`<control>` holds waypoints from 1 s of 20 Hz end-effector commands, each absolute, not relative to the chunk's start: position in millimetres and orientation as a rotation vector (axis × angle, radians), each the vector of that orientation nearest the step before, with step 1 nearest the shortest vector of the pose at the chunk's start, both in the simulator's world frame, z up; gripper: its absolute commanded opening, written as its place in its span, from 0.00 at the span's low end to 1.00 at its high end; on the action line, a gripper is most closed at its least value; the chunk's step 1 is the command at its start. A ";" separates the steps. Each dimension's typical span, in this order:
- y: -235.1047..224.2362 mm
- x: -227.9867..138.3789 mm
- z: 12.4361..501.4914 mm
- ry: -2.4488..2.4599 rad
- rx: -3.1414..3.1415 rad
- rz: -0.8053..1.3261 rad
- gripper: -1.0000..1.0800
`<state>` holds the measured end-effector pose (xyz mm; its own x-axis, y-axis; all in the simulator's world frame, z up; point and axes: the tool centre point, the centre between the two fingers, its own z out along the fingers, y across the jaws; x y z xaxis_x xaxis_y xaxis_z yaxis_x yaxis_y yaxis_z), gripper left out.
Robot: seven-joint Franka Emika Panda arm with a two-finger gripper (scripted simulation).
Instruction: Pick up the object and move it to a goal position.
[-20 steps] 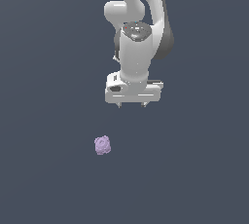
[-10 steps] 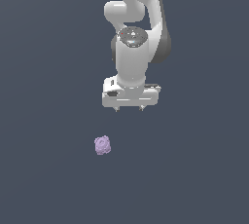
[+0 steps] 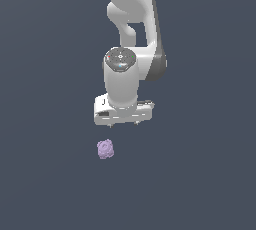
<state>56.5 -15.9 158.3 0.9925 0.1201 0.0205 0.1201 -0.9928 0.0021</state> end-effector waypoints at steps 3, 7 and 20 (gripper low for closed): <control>-41.3 77.7 137.8 0.254 3.130 0.021 0.96; -61.9 92.0 120.5 0.305 3.126 0.013 0.96; -96.9 110.3 90.2 0.388 3.117 0.000 0.96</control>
<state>109.1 -95.4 91.5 0.9704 0.2416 -0.0002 0.2416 -0.9704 0.0001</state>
